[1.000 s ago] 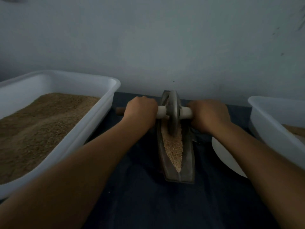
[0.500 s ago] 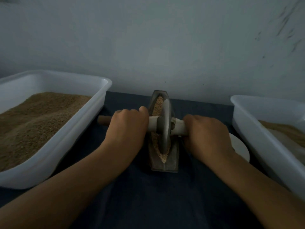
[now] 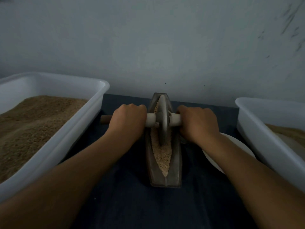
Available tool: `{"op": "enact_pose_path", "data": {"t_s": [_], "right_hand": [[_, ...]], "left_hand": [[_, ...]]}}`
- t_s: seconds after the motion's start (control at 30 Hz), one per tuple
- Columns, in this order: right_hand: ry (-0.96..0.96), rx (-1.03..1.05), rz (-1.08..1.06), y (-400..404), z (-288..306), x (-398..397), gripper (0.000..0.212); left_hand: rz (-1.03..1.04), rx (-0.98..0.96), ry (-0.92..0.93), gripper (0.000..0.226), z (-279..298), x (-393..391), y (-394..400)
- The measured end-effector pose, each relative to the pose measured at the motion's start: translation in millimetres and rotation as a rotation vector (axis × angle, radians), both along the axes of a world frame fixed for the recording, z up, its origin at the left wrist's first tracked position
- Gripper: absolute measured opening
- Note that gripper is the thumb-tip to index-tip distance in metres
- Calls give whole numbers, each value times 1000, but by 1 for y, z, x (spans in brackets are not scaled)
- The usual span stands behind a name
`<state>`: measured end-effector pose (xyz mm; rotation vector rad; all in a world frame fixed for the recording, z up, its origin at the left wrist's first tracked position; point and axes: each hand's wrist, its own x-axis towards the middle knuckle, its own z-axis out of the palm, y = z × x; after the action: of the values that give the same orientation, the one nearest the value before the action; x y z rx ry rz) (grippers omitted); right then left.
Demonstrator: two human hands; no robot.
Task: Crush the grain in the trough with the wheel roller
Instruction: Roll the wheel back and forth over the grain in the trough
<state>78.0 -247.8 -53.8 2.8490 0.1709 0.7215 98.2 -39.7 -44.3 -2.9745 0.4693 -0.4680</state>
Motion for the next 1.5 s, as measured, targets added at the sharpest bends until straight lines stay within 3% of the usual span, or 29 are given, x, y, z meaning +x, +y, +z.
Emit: {"op": "enact_pose_path", "data": {"t_s": [0.37,0.6,0.97,1.23,1.5], "right_hand": [[194,69,-87,-2,15,47,18],[73,64,-54,1,2,8,14],[-3,39,49,8,2,-60,16],[-86,36,98,5,1,-60,19],[107,120,-23,-6,-4,-11,24]], "left_hand": [[-64,-47,-13,23,0,40,-5],[-75,40,-25,23,-1,19,-2],[-91,-29,-111,38,-5,-34,12],[-90,-42,-77,29,-4,-41,14],[-109,103,-25,27,7,1,-4]]}}
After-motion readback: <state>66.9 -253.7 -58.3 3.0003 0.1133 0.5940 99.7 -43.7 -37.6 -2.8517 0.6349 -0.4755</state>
